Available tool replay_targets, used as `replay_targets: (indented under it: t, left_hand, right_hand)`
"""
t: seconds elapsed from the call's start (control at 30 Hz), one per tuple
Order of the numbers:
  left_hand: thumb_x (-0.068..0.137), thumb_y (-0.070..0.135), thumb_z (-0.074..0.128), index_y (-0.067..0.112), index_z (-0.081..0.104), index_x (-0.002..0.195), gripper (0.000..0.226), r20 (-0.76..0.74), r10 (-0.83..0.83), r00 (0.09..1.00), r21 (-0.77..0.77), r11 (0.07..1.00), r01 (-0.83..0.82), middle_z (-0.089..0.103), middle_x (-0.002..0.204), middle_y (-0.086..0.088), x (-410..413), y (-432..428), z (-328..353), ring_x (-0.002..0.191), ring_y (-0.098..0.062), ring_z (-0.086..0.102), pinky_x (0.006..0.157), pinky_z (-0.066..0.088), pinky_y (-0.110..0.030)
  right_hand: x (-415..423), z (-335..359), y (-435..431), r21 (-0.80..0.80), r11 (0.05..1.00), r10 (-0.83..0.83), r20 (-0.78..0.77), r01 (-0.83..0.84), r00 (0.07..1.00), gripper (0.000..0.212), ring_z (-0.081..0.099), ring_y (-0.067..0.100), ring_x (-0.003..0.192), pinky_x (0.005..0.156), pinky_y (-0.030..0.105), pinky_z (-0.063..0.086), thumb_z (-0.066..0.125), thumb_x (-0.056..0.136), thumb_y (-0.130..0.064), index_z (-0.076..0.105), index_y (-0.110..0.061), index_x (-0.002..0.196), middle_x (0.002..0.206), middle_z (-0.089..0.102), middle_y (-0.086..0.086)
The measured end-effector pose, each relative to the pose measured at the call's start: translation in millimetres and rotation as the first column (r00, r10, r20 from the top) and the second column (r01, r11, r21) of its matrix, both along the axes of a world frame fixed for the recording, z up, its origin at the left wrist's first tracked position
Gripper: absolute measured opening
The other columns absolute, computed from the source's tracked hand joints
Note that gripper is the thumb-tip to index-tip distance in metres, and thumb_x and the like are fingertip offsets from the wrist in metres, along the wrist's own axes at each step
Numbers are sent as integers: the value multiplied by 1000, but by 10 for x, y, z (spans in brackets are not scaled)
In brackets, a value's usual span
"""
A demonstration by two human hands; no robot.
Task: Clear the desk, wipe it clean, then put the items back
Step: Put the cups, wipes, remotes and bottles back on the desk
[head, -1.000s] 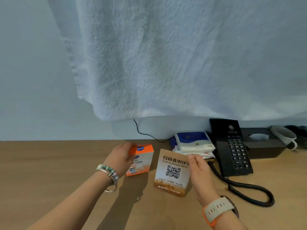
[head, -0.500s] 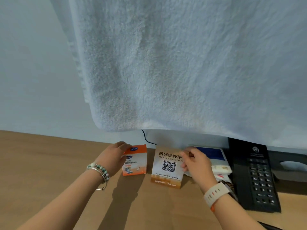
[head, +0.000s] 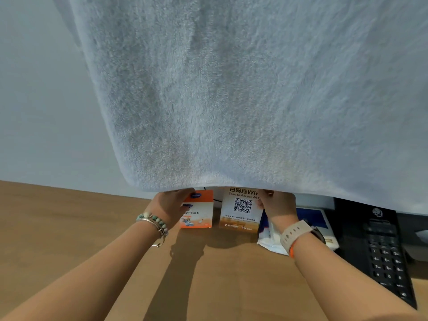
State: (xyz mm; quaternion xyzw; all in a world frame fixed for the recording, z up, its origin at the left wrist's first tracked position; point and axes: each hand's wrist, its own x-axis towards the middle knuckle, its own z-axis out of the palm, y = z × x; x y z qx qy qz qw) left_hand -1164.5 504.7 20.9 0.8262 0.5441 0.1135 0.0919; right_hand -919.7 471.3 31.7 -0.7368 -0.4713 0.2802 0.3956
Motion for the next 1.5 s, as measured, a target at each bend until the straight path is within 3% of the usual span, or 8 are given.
replay_targets:
  t: [0.1,0.33,0.5,0.7,0.97,1.3,1.4,1.5]
  left_hand:
    - [94,22,51,18,46,135,42,-75,15,997,10,1000,-14,54,129,-5,100,77,-2,114,-26,53,90,42,-30]
    - [99,29,40,22,44,136,38,-174,75,982,-40,996,-83,51,132,-4,317,172,-31,117,-24,51,93,43,-31]
    - [100,30,36,16,52,127,35,-191,121,974,-1,992,-124,58,123,-5,386,175,-78,110,-23,56,84,45,-29]
    - [99,25,39,18,55,120,28,-170,179,969,96,982,-165,62,112,-6,420,138,-113,97,-28,60,66,37,-27]
    - [88,-1,42,25,46,134,52,55,106,993,-9,994,-105,55,125,-10,460,57,-102,110,-30,53,79,44,-35]
    - [89,17,54,24,30,143,59,-16,66,998,29,997,-66,33,146,-5,431,-102,5,129,-30,35,100,41,-38]
    - [90,21,53,24,31,143,58,-28,75,997,65,995,-73,33,146,-4,436,-182,68,131,-29,33,101,39,-37]
    - [91,25,51,27,32,142,54,-53,62,997,74,996,-58,34,143,0,442,-294,137,131,-23,32,101,38,-33]
  right_hand:
    - [33,-34,65,-5,999,-33,-22,33,999,23,63,35,73,77,41,54,49,92,-5,56,1,71,77,65,22]
    - [49,-88,129,-65,998,-18,40,21,999,23,49,17,58,49,18,36,51,89,-1,44,-6,67,67,52,9]
    - [47,-117,145,-22,1000,3,81,-1,997,30,53,26,82,73,30,40,53,90,-4,41,-18,66,78,51,9]
    - [-3,-84,66,95,995,-19,120,8,993,31,40,15,59,59,25,30,53,91,-8,41,-10,62,59,42,4]
    - [-2,-3,-32,11,999,30,136,-32,990,31,53,24,75,50,16,33,53,90,-8,43,-5,61,66,53,8]
    - [-16,-37,-125,-22,999,50,249,-46,967,35,45,18,69,55,23,32,54,90,-23,31,-20,63,66,36,-1]
    - [-20,4,-230,-31,997,78,305,-72,949,15,53,24,86,62,23,37,56,89,-26,47,-14,85,86,45,3]
    - [-32,58,-396,-17,993,112,386,-114,916,44,54,28,108,82,31,50,60,88,-24,46,-17,129,128,39,8]
